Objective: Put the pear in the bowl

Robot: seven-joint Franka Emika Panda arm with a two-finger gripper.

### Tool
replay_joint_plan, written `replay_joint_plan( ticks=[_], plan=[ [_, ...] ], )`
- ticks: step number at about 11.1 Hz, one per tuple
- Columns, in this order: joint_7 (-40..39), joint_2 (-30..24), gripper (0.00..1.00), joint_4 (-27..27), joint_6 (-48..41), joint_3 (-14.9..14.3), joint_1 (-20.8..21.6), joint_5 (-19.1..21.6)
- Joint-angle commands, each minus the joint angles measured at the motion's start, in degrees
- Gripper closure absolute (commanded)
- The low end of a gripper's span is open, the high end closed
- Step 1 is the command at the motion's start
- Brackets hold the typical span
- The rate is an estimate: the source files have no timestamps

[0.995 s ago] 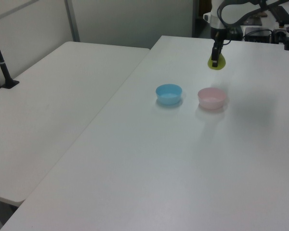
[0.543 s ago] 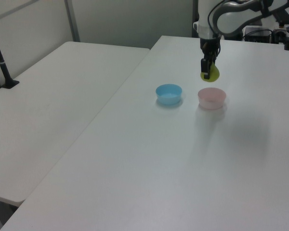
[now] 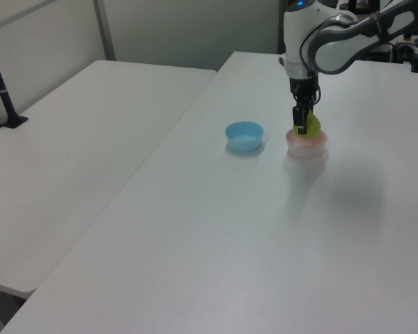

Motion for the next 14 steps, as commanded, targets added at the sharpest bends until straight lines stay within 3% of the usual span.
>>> replay_joint_plan(
  ticks=[1, 3, 4, 5, 6, 9, 14],
  plan=[
    [1.0, 0.6, 0.50, -2.1, 3.6, -0.5, 0.9, -1.1],
    [1.0, 1.4, 0.35, -2.0, 3.9, -0.5, 1.0, -1.1],
    [1.0, 1.5, 0.25, -1.9, 3.9, -0.5, 0.9, -1.1],
    [1.0, 1.2, 0.05, -1.9, 3.7, -0.5, 0.9, -1.1],
    [1.0, 1.0, 0.00, -1.7, 3.5, -0.5, 1.0, -1.1],
    [1.1, -1.5, 0.00, 0.2, 0.2, -0.4, 1.4, -0.9],
    [1.2, -6.0, 0.00, 9.3, -11.5, -0.4, 5.0, 0.7]
  ],
)
